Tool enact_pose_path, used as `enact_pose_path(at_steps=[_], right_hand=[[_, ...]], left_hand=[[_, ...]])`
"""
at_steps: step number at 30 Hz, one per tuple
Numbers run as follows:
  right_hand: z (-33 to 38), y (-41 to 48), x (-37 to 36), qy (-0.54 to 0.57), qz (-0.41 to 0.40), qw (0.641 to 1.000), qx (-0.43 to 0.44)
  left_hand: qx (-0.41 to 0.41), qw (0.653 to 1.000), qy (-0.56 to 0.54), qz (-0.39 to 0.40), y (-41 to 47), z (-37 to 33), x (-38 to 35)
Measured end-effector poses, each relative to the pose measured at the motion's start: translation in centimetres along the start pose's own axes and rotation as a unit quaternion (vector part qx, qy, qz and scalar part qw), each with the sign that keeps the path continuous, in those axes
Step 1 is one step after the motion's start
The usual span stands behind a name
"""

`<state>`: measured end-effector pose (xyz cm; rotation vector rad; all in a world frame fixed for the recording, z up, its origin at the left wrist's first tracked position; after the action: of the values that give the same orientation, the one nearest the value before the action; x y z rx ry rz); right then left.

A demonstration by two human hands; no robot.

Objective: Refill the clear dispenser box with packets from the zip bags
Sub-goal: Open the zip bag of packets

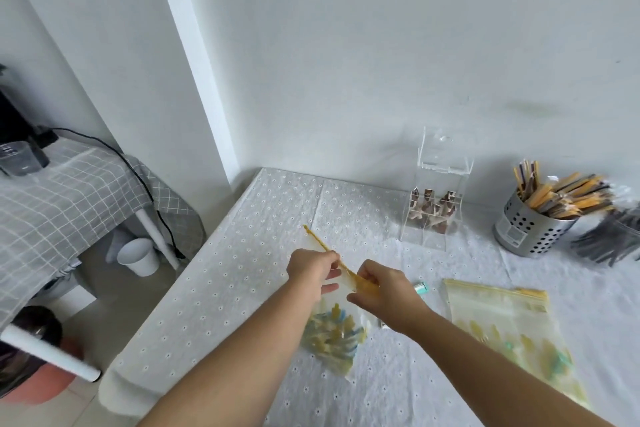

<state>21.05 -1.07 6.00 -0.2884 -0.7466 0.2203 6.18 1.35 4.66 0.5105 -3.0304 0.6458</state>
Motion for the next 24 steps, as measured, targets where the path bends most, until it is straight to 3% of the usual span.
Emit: enact_pose_path(at_steps=[10, 19, 24], right_hand=[[1.8, -0.2, 2.9, 0.156, -0.001, 0.987, -0.031], [0.3, 0.5, 2.0, 0.363, 0.123, 0.915, -0.129], [0.3, 0.4, 1.7, 0.391, 0.170, 0.895, -0.129]], left_hand=[[-0.083, 0.994, -0.054, 0.034, -2.2, -2.3, -0.9], [-0.051, 0.993, -0.043, 0.101, -3.2, -1.0, -0.7], [-0.038, 0.991, -0.046, 0.123, -2.9, -1.0, -0.6]])
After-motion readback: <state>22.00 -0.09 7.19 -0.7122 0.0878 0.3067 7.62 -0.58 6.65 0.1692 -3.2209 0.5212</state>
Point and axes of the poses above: each hand's wrist, its own y-axis towards the middle knuckle, its own x-axis out of the back of the hand, z = x × y, the point moved 4 cm from there along y, towards the middle knuckle, and after that the axes turned 15 degrees about -x, right-handed, at the moved point
